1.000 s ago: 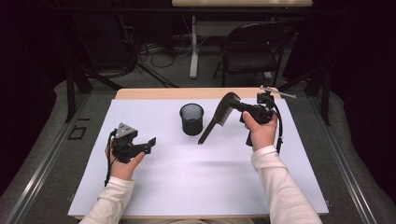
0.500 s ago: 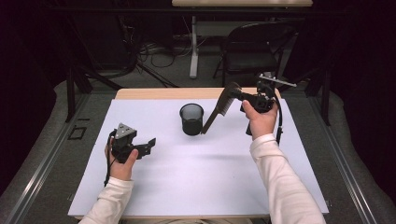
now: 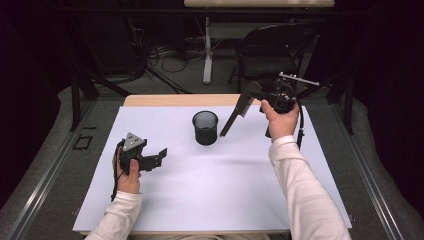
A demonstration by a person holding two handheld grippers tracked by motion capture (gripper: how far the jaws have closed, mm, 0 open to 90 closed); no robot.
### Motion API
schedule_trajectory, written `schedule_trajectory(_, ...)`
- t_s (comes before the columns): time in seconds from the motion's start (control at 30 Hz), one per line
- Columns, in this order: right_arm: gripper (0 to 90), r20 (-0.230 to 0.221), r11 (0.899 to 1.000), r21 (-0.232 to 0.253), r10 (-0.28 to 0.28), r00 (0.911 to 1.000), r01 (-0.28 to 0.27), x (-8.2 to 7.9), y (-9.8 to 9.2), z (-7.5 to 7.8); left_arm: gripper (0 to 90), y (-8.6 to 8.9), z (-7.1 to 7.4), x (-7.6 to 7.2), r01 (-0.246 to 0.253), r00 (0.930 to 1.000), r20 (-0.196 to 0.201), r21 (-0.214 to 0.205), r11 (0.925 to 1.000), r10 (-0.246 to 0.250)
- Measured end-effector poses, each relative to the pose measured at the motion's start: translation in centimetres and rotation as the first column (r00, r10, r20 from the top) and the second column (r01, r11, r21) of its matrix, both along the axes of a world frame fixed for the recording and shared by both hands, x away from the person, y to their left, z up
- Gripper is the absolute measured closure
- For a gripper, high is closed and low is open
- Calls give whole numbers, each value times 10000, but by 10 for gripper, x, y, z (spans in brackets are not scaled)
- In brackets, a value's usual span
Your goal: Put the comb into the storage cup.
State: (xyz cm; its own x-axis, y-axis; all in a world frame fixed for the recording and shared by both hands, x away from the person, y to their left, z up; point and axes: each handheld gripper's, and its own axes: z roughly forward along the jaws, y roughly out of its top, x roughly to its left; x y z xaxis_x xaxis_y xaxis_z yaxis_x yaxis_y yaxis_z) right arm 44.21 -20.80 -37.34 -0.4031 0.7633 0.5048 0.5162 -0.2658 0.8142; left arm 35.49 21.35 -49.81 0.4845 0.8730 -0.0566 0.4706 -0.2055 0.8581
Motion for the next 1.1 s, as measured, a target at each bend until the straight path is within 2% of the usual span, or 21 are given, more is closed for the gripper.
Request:
schedule_trajectory(0.13, 869, -1, 9999, 4, -108, 9999, 108, 4, 1, 3, 162, 0, 0, 0, -13, 10000, -8, -57, 10000, 13)
schedule_trajectory(0.33, 868, 63, 9994, -289, -166, 9998, 168, 10, 7, 10, 162, 0, -1, 1, -62, 10000, -6, 43, 10000, 62)
schedule_trajectory(0.67, 869, 146, 9979, -509, -403, 9991, 410, 18, 15, 24, 162, -1, -3, 1, -17, 10000, 35, 160, 9999, 17)
schedule_trajectory(0.93, 868, 289, 9951, -818, -527, 9982, 549, 24, 29, 31, 162, -1, -4, 1, -68, 9997, 224, 170, 9998, 64)
schedule_trajectory(1.1, 868, 358, 9949, -813, -570, 9977, 598, 29, 38, 30, 162, -1, -4, 1, -59, 9997, 217, 114, 9999, 56)
